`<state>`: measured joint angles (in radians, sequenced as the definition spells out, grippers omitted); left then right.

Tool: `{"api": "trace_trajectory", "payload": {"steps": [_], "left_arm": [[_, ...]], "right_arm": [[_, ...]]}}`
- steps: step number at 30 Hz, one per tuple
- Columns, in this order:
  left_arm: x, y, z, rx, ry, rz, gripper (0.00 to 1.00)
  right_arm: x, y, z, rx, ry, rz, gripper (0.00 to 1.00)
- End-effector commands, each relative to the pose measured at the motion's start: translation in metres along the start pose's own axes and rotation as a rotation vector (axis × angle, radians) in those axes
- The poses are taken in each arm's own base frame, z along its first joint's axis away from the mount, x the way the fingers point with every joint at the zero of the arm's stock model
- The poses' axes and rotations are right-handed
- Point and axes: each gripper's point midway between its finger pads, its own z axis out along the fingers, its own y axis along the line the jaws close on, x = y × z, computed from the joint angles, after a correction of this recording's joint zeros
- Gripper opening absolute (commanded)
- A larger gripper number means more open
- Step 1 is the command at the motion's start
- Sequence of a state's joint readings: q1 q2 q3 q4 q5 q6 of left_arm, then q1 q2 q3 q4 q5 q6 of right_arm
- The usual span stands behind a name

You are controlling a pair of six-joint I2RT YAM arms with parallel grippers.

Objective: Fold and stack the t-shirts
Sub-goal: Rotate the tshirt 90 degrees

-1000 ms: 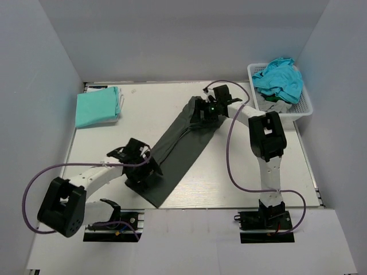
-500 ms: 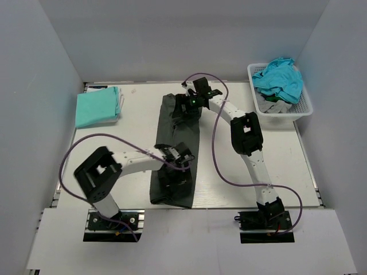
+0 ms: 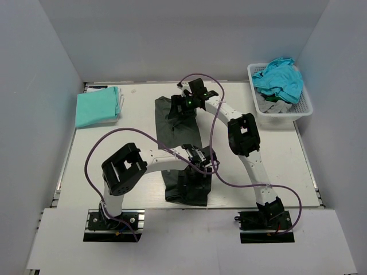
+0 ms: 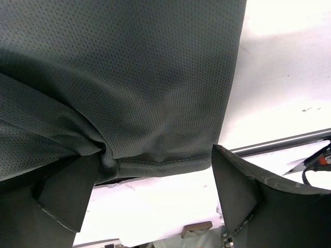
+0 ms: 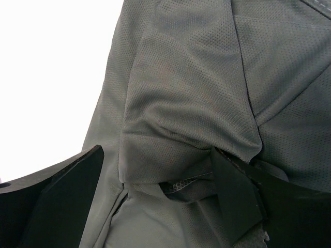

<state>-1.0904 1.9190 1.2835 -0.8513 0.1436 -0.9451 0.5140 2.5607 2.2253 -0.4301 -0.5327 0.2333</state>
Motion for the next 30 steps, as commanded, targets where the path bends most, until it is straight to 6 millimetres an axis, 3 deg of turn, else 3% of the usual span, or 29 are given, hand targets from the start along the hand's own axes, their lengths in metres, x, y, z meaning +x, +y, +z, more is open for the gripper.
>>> {"api": "trace_trajectory", "payload": {"steps": [1, 5, 9, 10, 12, 13, 14, 15, 16, 17, 19, 21, 22, 24, 30], "left_arm": [[-0.018, 0.005, -0.001, -0.016, -0.12, 0.044, 0.99], [-0.021, 0.009, -0.018, -0.028, -0.168, 0.044, 0.99], [-0.03, 0.003, -0.055, 0.014, -0.262, 0.082, 0.99], [-0.034, -0.001, -0.074, 0.044, -0.306, 0.083, 0.99], [-0.038, 0.013, -0.09, 0.0, -0.366, 0.086, 0.99], [-0.043, 0.023, -0.106, -0.021, -0.44, 0.056, 0.99], [-0.041, 0.043, -0.105, -0.07, -0.451, 0.014, 0.99], [-0.04, 0.06, -0.106, -0.102, -0.462, -0.034, 0.99], [-0.038, 0.086, -0.113, -0.151, -0.511, -0.117, 0.99], [-0.037, 0.097, -0.11, -0.195, -0.521, -0.148, 0.99], [-0.033, 0.108, -0.126, -0.179, -0.573, -0.206, 0.99], [-0.029, 0.118, -0.131, -0.171, -0.591, -0.242, 0.99], [-0.029, 0.121, -0.141, -0.14, -0.632, -0.271, 0.99], [-0.027, 0.131, -0.143, -0.133, -0.658, -0.314, 0.99], [-0.031, 0.165, -0.147, -0.18, -0.714, -0.442, 0.99]], "right_arm": [[0.004, -0.014, -0.008, 0.096, 0.016, -0.009, 0.9], [-0.023, -0.005, -0.027, 0.125, -0.043, -0.058, 0.9], [-0.047, 0.024, -0.055, 0.11, -0.092, -0.162, 0.9], [-0.046, 0.026, -0.058, 0.115, -0.082, -0.174, 0.9], [-0.059, 0.036, -0.082, 0.16, -0.121, -0.197, 0.9], [-0.054, 0.035, -0.086, 0.172, -0.107, -0.191, 0.9], [-0.048, 0.028, -0.09, 0.216, -0.093, -0.177, 0.9], [-0.055, 0.042, -0.107, 0.233, -0.121, -0.193, 0.9], [-0.032, 0.017, -0.107, 0.346, -0.072, -0.144, 0.9], [-0.03, 0.02, -0.116, 0.369, -0.078, -0.14, 0.9], [-0.024, 0.02, -0.129, 0.438, -0.087, -0.14, 0.9], [0.014, 0.014, -0.127, 0.465, -0.011, -0.092, 0.9], [0.025, 0.021, -0.13, 0.469, 0.004, -0.093, 0.9], [0.048, 0.026, -0.121, 0.474, 0.042, -0.078, 0.9], [0.089, 0.054, -0.098, 0.524, 0.095, -0.074, 0.9]]}}
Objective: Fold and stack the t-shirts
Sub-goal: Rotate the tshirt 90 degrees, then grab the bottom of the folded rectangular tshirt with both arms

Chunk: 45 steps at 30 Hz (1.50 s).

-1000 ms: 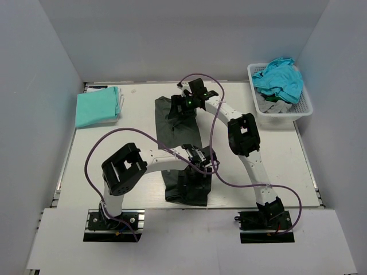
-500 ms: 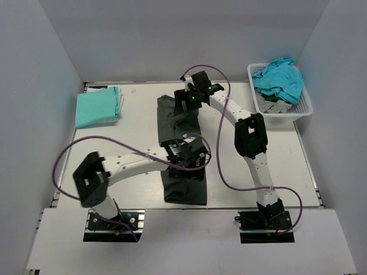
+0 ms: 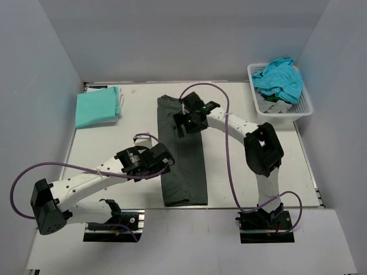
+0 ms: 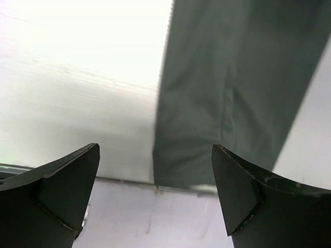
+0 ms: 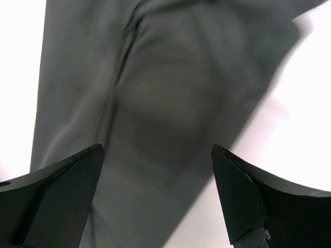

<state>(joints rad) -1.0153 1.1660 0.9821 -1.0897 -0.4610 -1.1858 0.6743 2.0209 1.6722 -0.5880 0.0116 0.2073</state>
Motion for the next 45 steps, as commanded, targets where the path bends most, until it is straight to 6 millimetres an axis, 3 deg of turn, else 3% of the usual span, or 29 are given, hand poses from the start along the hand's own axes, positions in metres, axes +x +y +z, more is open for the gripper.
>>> {"api": "trace_trajectory", "payload": {"steps": [1, 4, 6, 7, 8, 10, 17, 18, 19, 20, 22, 23, 24, 25, 27, 28, 30, 31, 33, 36, 37, 38, 39, 41, 42, 43, 44, 45], "left_arm": [[-0.025, 0.023, 0.007, -0.092, -0.108, -0.107, 0.99], [-0.035, 0.032, 0.014, -0.114, -0.123, -0.166, 0.99], [-0.042, 0.025, 0.018, -0.061, -0.127, -0.195, 0.99], [-0.041, 0.028, 0.02, -0.046, -0.127, -0.198, 0.99], [-0.041, 0.028, 0.023, -0.043, -0.124, -0.188, 0.99], [-0.042, 0.024, 0.027, -0.006, -0.113, -0.192, 0.99], [-0.034, 0.02, 0.045, -0.002, -0.022, -0.148, 0.99], [-0.033, 0.014, 0.047, 0.018, -0.013, -0.129, 0.99], [-0.034, 0.01, 0.046, 0.04, -0.011, -0.112, 0.99], [-0.034, 0.007, 0.046, 0.061, 0.001, -0.107, 0.99], [-0.034, 0.007, 0.046, 0.061, 0.0, -0.094, 0.99], [-0.034, 0.011, 0.047, 0.048, 0.005, -0.098, 0.99], [-0.034, 0.015, 0.047, 0.035, 0.001, -0.085, 0.99], [-0.033, 0.017, 0.045, 0.033, 0.002, -0.075, 0.99], [-0.037, 0.016, 0.044, 0.034, -0.01, -0.069, 0.99], [-0.037, 0.013, 0.041, 0.054, 0.001, -0.05, 0.99], [-0.035, 0.008, 0.04, 0.08, 0.015, -0.042, 0.99], [-0.028, 0.004, 0.041, 0.106, 0.045, -0.033, 0.99], [-0.016, -0.007, 0.045, 0.165, 0.081, 0.009, 0.99], [-0.002, -0.019, 0.054, 0.229, 0.126, 0.075, 0.99], [0.004, -0.026, 0.053, 0.259, 0.15, 0.102, 0.99], [0.004, -0.031, 0.056, 0.271, 0.154, 0.101, 0.99], [0.012, -0.033, 0.06, 0.277, 0.173, 0.127, 0.99], [0.026, -0.043, 0.062, 0.326, 0.209, 0.158, 0.95], [0.024, -0.05, 0.062, 0.36, 0.196, 0.152, 0.95], [0.033, -0.051, 0.065, 0.37, 0.213, 0.177, 0.94], [0.035, -0.056, 0.066, 0.38, 0.213, 0.188, 0.92], [0.035, -0.058, 0.068, 0.386, 0.208, 0.201, 0.91]], "right_arm": [[0.013, 0.02, 0.005, 0.042, 0.0, 0.025, 0.9], [0.027, 0.04, 0.02, 0.028, 0.026, 0.062, 0.9], [0.034, 0.041, 0.035, 0.051, 0.043, 0.093, 0.9], [0.027, 0.04, 0.035, 0.065, 0.031, 0.104, 0.9], [0.037, 0.036, 0.049, 0.089, 0.063, 0.109, 0.9], [0.038, 0.028, 0.063, 0.115, 0.067, 0.133, 0.9], [0.041, 0.013, 0.095, 0.209, 0.098, 0.192, 0.9], [0.046, 0.008, 0.107, 0.227, 0.122, 0.197, 0.9], [0.045, 0.0, 0.111, 0.248, 0.124, 0.207, 0.9], [0.026, 0.002, 0.109, 0.245, 0.094, 0.214, 0.9], [0.031, -0.017, 0.13, 0.293, 0.118, 0.227, 0.9], [0.027, -0.018, 0.137, 0.293, 0.116, 0.209, 0.77], [0.008, -0.016, 0.137, 0.283, 0.079, 0.219, 0.72], [0.009, -0.019, 0.144, 0.275, 0.096, 0.222, 0.85], [-0.017, -0.011, 0.137, 0.225, 0.049, 0.222, 0.9], [-0.036, 0.001, 0.122, 0.177, -0.005, 0.214, 0.9], [-0.033, 0.01, 0.116, 0.122, -0.009, 0.203, 0.9], [-0.063, 0.021, 0.085, 0.072, -0.097, 0.199, 0.9], [-0.062, 0.031, 0.074, 0.01, -0.101, 0.189, 0.9], [-0.096, 0.044, 0.0, -0.059, -0.24, 0.173, 0.9], [-0.087, 0.042, -0.001, -0.063, -0.239, 0.173, 0.9], [-0.086, 0.046, -0.038, -0.1, -0.278, 0.181, 0.9], [-0.086, 0.047, -0.047, -0.123, -0.308, 0.181, 0.9], [-0.035, 0.032, -0.033, -0.099, -0.238, 0.191, 0.9], [-0.043, 0.031, -0.073, -0.114, -0.312, 0.196, 0.9], [0.006, 0.016, -0.054, -0.068, -0.211, 0.216, 0.9], [0.008, 0.014, -0.08, -0.077, -0.256, 0.218, 0.9], [0.018, 0.011, -0.084, -0.082, -0.247, 0.219, 0.9]]}}
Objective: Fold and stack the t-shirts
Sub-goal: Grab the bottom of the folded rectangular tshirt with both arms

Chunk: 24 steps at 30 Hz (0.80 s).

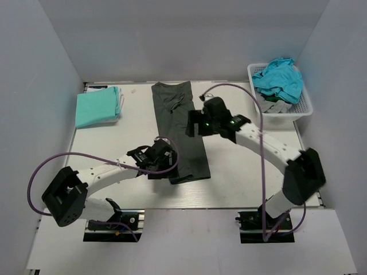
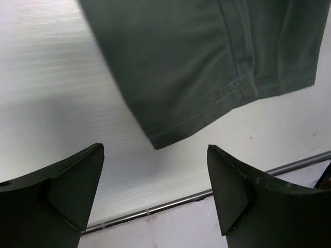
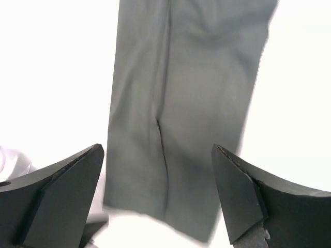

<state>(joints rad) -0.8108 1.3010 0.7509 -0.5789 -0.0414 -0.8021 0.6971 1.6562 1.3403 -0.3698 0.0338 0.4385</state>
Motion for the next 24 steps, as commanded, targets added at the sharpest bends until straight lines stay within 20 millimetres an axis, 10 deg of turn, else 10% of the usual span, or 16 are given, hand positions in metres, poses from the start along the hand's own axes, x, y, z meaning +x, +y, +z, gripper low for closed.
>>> {"api": "trace_trajectory", "payload": {"steps": [1, 8, 16, 24], "left_arm": [[0.001, -0.025, 0.007, 0.11, -0.009, 0.078, 0.9], [0.023, -0.012, 0.024, 0.031, 0.065, 0.15, 0.66], [0.026, 0.001, 0.032, -0.019, 0.045, 0.16, 0.55], [0.025, 0.003, 0.042, -0.059, 0.042, 0.162, 0.39]], "right_arm": [[0.056, -0.032, -0.017, 0.019, 0.06, 0.004, 0.9], [0.164, -0.042, -0.053, -0.099, 0.26, 0.069, 0.9], [0.187, -0.048, -0.03, -0.096, 0.352, 0.076, 0.89], [0.214, -0.06, -0.027, -0.011, 0.472, 0.151, 0.63]]}}
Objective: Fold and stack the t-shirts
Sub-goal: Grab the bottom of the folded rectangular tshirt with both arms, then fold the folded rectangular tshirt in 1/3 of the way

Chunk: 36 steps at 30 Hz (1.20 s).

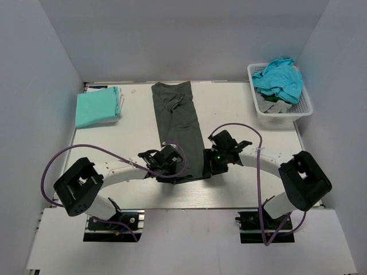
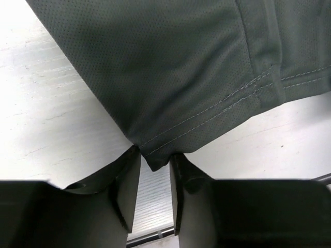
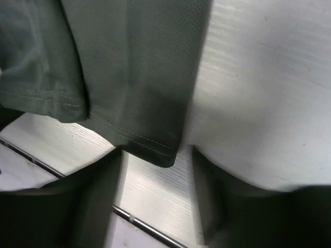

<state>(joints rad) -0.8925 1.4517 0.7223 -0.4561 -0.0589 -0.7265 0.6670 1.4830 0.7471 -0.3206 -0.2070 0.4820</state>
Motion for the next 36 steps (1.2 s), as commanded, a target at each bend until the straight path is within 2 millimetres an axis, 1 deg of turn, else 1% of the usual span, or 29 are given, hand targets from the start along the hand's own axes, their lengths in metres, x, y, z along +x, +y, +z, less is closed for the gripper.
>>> {"api": "trace_trajectory", "payload": {"steps": [1, 3, 5, 6, 7, 8, 9, 10, 11, 12, 13, 14, 15, 17, 19, 21, 22, 24, 25, 26, 28, 29, 30, 31, 32, 33, 34, 35, 36], "left_arm": [[0.004, 0.005, 0.008, -0.039, 0.003, 0.019, 0.38], [0.011, 0.011, 0.008, -0.06, 0.025, 0.012, 0.35], [0.015, 0.011, 0.007, -0.064, 0.035, 0.011, 0.33], [0.015, 0.011, 0.005, -0.064, 0.035, 0.011, 0.31], [0.016, 0.01, 0.005, -0.068, 0.03, 0.012, 0.28], [0.014, 0.008, 0.001, -0.061, 0.024, 0.011, 0.22], [0.017, 0.011, 0.001, -0.075, 0.037, 0.004, 0.11], [0.014, 0.007, -0.003, -0.075, 0.026, 0.013, 0.06], [0.013, 0.008, -0.005, -0.085, 0.023, 0.014, 0.01], [0.012, 0.005, -0.009, -0.085, 0.016, 0.016, 0.0], [0.012, 0.005, -0.009, -0.085, 0.016, 0.016, 0.0], [0.007, -0.003, -0.015, -0.068, 0.004, 0.022, 0.0], [0.009, -0.003, -0.018, -0.062, 0.012, 0.022, 0.0], [0.002, -0.013, -0.029, -0.029, -0.014, 0.028, 0.0], [0.0, -0.013, -0.036, -0.044, -0.028, 0.004, 0.0], [-0.011, -0.01, -0.043, -0.09, -0.068, -0.029, 0.0], [-0.02, -0.009, -0.053, -0.111, -0.076, -0.054, 0.0], [-0.028, -0.003, -0.055, -0.186, -0.088, -0.077, 0.0], [-0.038, -0.005, -0.061, -0.197, -0.099, -0.1, 0.0], [-0.047, -0.005, -0.065, -0.202, -0.122, -0.124, 0.0], [-0.064, -0.007, -0.064, -0.23, -0.153, -0.134, 0.0], [-0.073, 0.002, -0.063, -0.27, -0.17, -0.152, 0.0], [-0.087, -0.001, -0.067, -0.28, -0.195, -0.179, 0.0], [-0.093, 0.004, -0.067, -0.308, -0.199, -0.199, 0.0], [-0.097, 0.014, -0.063, -0.359, -0.188, -0.206, 0.0], [-0.113, 0.018, -0.066, -0.36, -0.21, -0.249, 0.0], [-0.12, 0.022, -0.068, -0.362, -0.22, -0.272, 0.0], [-0.128, 0.026, -0.068, -0.357, -0.236, -0.279, 0.0], [-0.142, 0.033, -0.07, -0.355, -0.262, -0.322, 0.0]], "right_arm": [[0.012, -0.005, 0.003, 0.021, 0.051, 0.032, 0.51], [0.015, -0.003, 0.004, 0.014, 0.077, 0.035, 0.44], [0.015, 0.005, 0.0, -0.019, 0.084, 0.029, 0.44], [0.017, 0.004, -0.001, -0.018, 0.091, 0.037, 0.44], [0.02, 0.003, -0.001, -0.011, 0.102, 0.046, 0.3], [0.022, 0.002, -0.002, -0.004, 0.107, 0.046, 0.2], [0.021, 0.001, -0.002, 0.001, 0.103, 0.044, 0.12], [0.021, 0.001, -0.003, 0.002, 0.102, 0.046, 0.0], [0.019, 0.003, -0.005, -0.006, 0.091, 0.04, 0.0], [0.018, 0.006, -0.007, -0.017, 0.082, 0.027, 0.0], [0.015, 0.01, -0.01, -0.036, 0.069, 0.017, 0.0], [0.014, 0.013, -0.012, -0.046, 0.063, 0.011, 0.0], [0.012, 0.017, -0.016, -0.064, 0.053, -0.002, 0.0], [0.008, 0.024, -0.024, -0.09, 0.038, -0.022, 0.0], [0.002, 0.03, -0.031, -0.102, 0.008, -0.037, 0.0], [-0.01, 0.035, -0.037, -0.103, -0.022, -0.048, 0.0], [-0.015, 0.034, -0.038, -0.091, -0.036, -0.047, 0.0], [-0.031, 0.041, -0.044, -0.096, -0.073, -0.058, 0.0], [-0.036, 0.041, -0.043, -0.089, -0.08, -0.055, 0.0], [-0.051, 0.042, -0.046, -0.062, -0.121, -0.062, 0.0], [-0.077, 0.044, -0.048, -0.023, -0.158, -0.063, 0.0], [-0.084, 0.039, -0.049, 0.018, -0.171, -0.053, 0.0], [-0.101, 0.039, -0.054, 0.041, -0.211, -0.05, 0.0], [-0.113, 0.041, -0.052, 0.051, -0.221, -0.044, 0.0], [-0.122, 0.037, -0.054, 0.075, -0.241, -0.037, 0.0], [-0.142, 0.046, -0.065, 0.065, -0.289, -0.046, 0.0], [-0.145, 0.042, -0.055, 0.081, -0.265, -0.039, 0.0], [-0.153, 0.043, -0.057, 0.084, -0.277, -0.043, 0.0], [-0.165, 0.043, -0.059, 0.092, -0.288, -0.035, 0.0]]}}
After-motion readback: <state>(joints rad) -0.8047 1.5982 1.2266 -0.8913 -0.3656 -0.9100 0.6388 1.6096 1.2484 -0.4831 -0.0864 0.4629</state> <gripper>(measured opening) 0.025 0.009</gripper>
